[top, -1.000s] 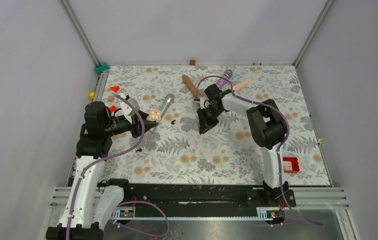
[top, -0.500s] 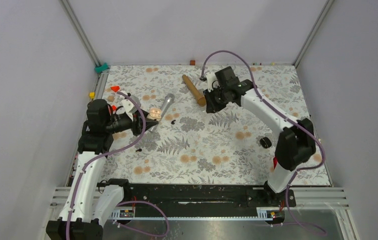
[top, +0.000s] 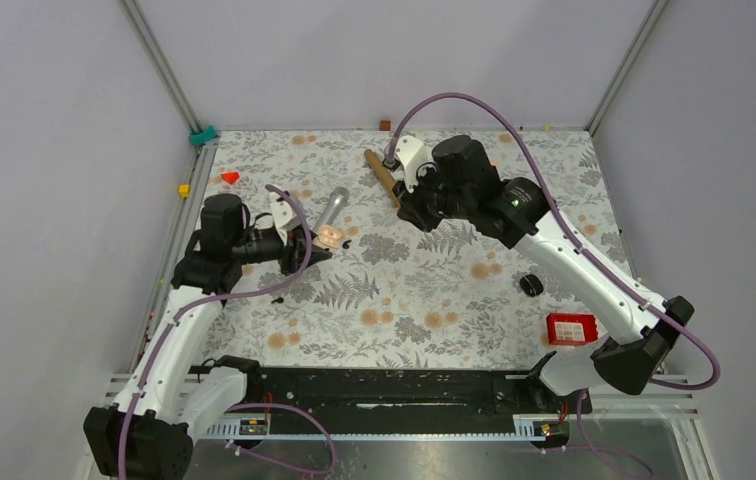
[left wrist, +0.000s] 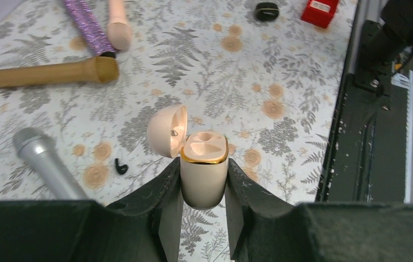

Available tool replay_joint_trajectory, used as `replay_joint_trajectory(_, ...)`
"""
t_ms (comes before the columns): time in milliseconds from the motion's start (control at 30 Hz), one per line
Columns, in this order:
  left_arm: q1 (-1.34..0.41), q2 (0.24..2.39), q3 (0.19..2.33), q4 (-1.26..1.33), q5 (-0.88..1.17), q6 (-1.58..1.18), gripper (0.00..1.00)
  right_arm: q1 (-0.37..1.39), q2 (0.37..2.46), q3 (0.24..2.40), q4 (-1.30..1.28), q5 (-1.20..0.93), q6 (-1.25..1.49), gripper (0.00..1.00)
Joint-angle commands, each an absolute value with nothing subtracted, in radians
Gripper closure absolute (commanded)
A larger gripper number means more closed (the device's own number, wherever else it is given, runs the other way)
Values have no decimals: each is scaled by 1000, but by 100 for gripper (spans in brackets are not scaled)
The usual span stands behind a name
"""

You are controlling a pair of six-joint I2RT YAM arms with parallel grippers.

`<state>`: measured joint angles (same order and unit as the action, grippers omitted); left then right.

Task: Insert the wireless bluetooth earbuds into the charging case
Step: Pick up the earbud from the center of the board, then place the earbud in the charging case.

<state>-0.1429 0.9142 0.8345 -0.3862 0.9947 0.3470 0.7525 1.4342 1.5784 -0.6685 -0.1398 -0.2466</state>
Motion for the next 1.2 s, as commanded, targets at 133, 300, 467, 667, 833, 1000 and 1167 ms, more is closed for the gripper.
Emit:
replay_joint_trajectory(133,-265,941,853,-527,1044,585,100,882,1430,1641,-680,-161,-229,84)
replay_joint_trajectory(300,-286,955,863,-566,1065,625,100,952,1464,1660,-704,-151,-181,84)
replay_joint_trajectory(467,-292,962,862,-566,1064,623,100,999,1485,1670,-713,-119,-139,84)
replay_joint_trajectory(667,-293,959,868,-566,1076,612,100,1028,1545,1685,-699,-104,-93,84)
replay_joint_trajectory(833,-293,957,876,-567,1091,591,100,1032,1596,1717,-689,-86,-36,84)
replay_joint_trajectory(1000,-292,952,873,-550,1079,574,100,1035,1627,1755,-707,-92,-21,84)
replay_joint_trajectory(1167,-292,948,865,-524,1064,550,100,1051,1642,1773,-717,-72,-23,84)
